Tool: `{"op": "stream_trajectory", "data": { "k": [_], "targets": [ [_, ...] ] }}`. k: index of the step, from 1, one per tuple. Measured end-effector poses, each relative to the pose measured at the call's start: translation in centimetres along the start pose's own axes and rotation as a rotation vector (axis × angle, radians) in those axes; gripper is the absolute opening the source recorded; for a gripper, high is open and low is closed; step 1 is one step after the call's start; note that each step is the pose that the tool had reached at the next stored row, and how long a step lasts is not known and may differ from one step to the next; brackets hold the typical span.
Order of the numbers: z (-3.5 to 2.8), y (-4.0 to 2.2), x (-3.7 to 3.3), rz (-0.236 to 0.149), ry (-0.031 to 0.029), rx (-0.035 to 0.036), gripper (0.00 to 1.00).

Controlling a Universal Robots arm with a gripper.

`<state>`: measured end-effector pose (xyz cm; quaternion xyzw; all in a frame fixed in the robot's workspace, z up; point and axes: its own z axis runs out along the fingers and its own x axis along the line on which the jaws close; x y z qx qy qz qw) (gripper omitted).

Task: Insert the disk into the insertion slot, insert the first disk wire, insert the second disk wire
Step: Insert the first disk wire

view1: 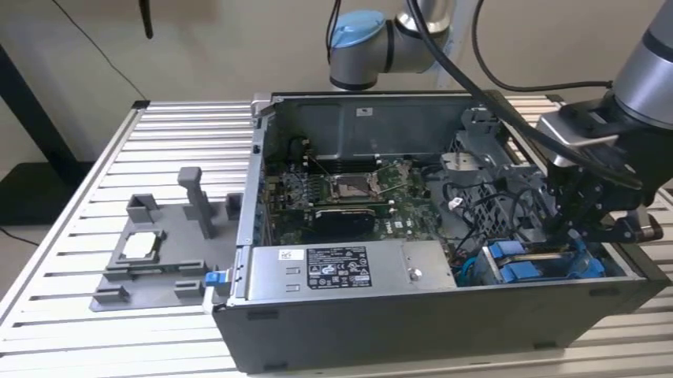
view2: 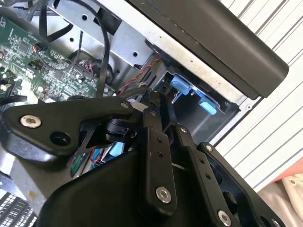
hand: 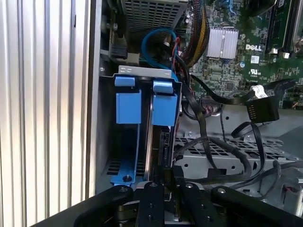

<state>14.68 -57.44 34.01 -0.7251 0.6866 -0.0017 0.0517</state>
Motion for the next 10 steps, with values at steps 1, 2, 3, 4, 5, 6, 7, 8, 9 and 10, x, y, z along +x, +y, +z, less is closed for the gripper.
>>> {"op": "stream_trajectory", "data": {
  "k": [1, 2, 3, 4, 5, 6, 7, 8, 9, 10],
  "targets": [
    [0.02, 0.0, -0.02, 0.006, 0.0006, 0.0004, 0.19],
    [0.03, 0.0, -0.04, 0.012, 0.0009, 0.0008, 0.19],
    [0.04, 0.01, -0.06, 0.016, 0.0013, 0.0011, 0.19],
    [0.05, 0.01, -0.1, 0.023, 0.0016, 0.0016, 0.19],
    [0.06, 0.01, -0.1, 0.045, 0.0038, 0.0028, 0.19],
    [0.07, 0.02, -0.08, 0.063, 0.0056, 0.0029, 0.19],
    [0.28, 0.03, -0.07, 0.076, 0.008, 0.0038, 0.19],
    [0.56, 0.06, -0.05, 0.084, 0.0097, 0.0043, 0.19],
    [0.49, 0.05, -0.05, 0.086, 0.009, 0.0043, 0.27],
    [-0.54, -0.03, -0.12, 0.086, 0.0091, 0.0043, 0.27]
  ]
}}
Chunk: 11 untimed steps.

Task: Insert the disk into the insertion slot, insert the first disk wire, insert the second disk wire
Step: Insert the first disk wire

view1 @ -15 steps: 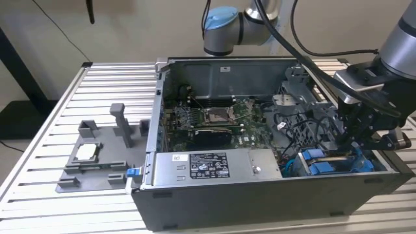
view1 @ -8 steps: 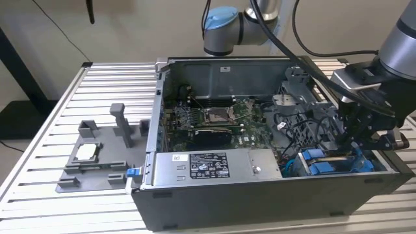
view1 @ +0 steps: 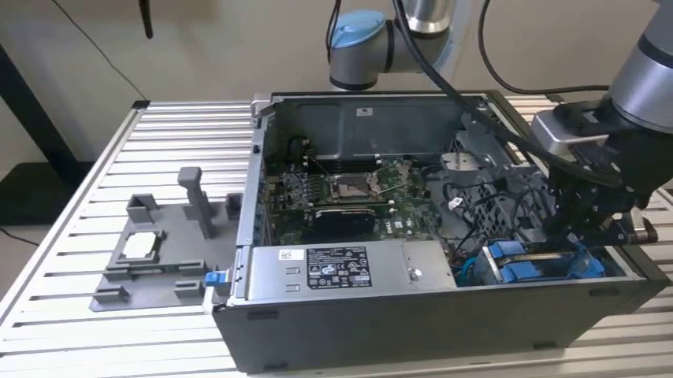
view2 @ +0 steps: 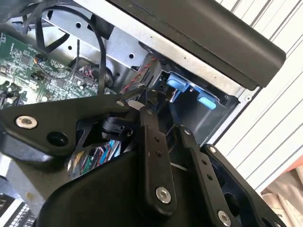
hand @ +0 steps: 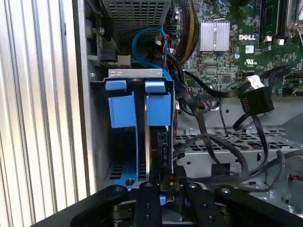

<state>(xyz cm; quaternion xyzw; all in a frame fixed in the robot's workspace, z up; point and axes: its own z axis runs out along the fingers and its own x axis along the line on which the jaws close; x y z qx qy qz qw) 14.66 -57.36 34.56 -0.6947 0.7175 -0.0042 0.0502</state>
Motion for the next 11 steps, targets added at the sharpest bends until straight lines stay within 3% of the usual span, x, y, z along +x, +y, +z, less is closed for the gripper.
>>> {"op": "stream_trajectory", "data": {
  "k": [1, 2, 4, 9, 10, 11],
  "targets": [
    [-1.51, -0.11, -0.1, 0.0, 0.0, 0.0, 0.27],
    [-1.9, -0.14, -0.13, 0.0, 0.0007, 0.0, 0.27],
    [-2.38, -0.18, -0.16, 0.0, 0.0014, 0.0001, 0.27],
    [-2.44, -0.19, -0.16, 0.0, 0.0016, -0.0008, 0.27],
    [-2.46, -0.2, -0.17, 0.001, 0.0036, -0.0142, 0.27],
    [-2.45, -0.19, -0.17, 0.002, 0.0047, -0.0325, 0.27]
  ]
}}
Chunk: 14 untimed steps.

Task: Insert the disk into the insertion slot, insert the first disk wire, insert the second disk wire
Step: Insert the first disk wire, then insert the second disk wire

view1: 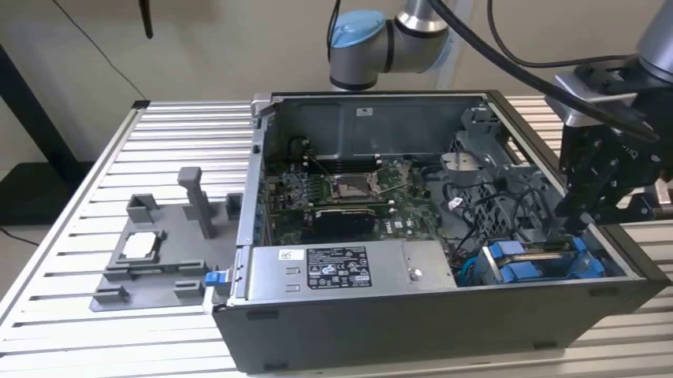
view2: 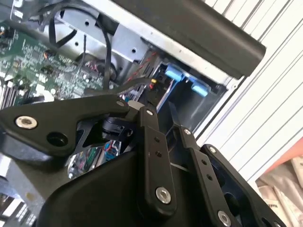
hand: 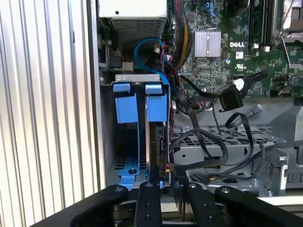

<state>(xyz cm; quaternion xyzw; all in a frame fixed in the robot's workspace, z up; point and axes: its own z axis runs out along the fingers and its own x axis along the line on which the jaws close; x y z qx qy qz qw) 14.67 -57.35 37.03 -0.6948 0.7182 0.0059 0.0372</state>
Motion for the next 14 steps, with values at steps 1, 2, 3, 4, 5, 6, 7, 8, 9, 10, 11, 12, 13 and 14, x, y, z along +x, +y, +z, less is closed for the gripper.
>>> {"op": "stream_trajectory", "data": {
  "k": [1, 2, 3, 4, 5, 6, 7, 8, 9, 10, 11, 12, 13, 14],
  "targets": [
    [0.0, 0.01, -0.01, 0.001, 0.0009, -0.0186, 0.27],
    [0.0, 0.01, -0.03, 0.002, 0.0016, -0.0354, 0.27],
    [-0.01, 0.04, -0.08, 0.003, 0.0017, -0.0461, 0.27],
    [-0.05, 0.1, -0.14, 0.003, 0.0017, -0.0511, 0.27],
    [-0.17, 0.16, -0.23, 0.003, 0.0018, -0.052, 0.27],
    [-0.4, 0.23, -0.3, 0.003, 0.0018, -0.052, 0.27],
    [-0.7, 0.28, -0.34, 0.003, 0.0008, -0.0521, 0.27],
    [-1.05, 0.36, -0.37, 0.003, -0.0009, -0.0522, 0.27],
    [-1.38, 0.45, -0.4, 0.003, -0.0023, -0.0522, 0.27],
    [-1.68, 0.55, -0.42, 0.003, -0.004, -0.0523, 0.27],
    [-1.94, 0.7, -0.43, 0.003, -0.0059, -0.0524, 0.27],
    [-2.15, 0.88, -0.45, 0.003, -0.0078, -0.0524, 0.27],
    [-2.3, 1.07, -0.47, 0.003, -0.0089, -0.0525, 0.27],
    [-2.38, 1.31, -0.52, 0.003, -0.01, -0.0524, 0.27]
  ]
}}
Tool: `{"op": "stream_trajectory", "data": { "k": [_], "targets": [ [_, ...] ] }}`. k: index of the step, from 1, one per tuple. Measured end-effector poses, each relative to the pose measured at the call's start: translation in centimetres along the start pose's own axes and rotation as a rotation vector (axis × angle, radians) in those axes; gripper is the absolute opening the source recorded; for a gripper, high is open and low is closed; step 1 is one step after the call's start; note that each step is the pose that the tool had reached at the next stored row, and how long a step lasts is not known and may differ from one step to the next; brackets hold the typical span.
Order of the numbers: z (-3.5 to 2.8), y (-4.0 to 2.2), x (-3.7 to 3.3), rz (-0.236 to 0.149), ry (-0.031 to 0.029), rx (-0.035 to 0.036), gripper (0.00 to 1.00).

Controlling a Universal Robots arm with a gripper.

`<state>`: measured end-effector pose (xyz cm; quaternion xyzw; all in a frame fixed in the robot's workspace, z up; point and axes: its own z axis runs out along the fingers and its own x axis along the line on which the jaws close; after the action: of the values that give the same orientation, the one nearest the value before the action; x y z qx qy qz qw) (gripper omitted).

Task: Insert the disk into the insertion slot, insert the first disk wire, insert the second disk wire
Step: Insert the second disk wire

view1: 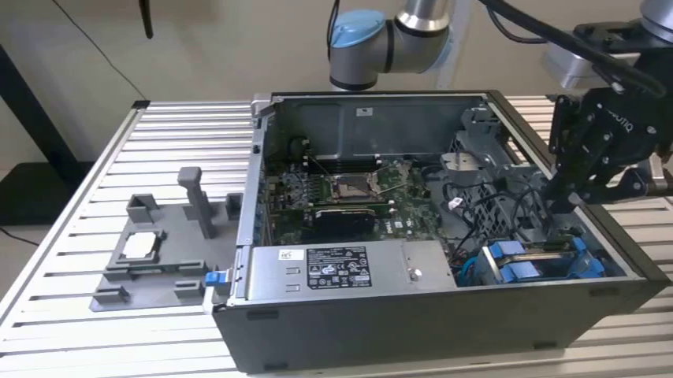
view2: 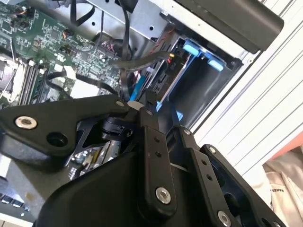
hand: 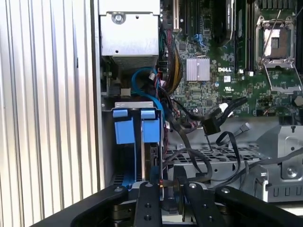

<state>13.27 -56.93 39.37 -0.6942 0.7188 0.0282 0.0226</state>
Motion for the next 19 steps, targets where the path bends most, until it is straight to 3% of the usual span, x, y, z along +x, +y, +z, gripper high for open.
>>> {"op": "stream_trajectory", "data": {
  "k": [5, 7, 11, 16, 17, 19],
  "targets": [
    [0.01, 1.71, -0.62, -0.001, -0.0012, 0.0071, 0.27],
    [0.05, 2.26, -1.09, -0.001, -0.0015, 0.0111, 0.27],
    [0.13, 3.52, -2.12, -0.001, -0.0016, 0.0125, 0.27],
    [0.05, 4.39, -2.93, -0.002, -0.0016, 0.0132, 0.27],
    [0.06, 4.55, -3.07, -0.002, -0.0018, 0.0156, 0.27],
    [0.09, 4.79, -3.34, -0.004, -0.002, 0.037, 0.27]
  ]
}}
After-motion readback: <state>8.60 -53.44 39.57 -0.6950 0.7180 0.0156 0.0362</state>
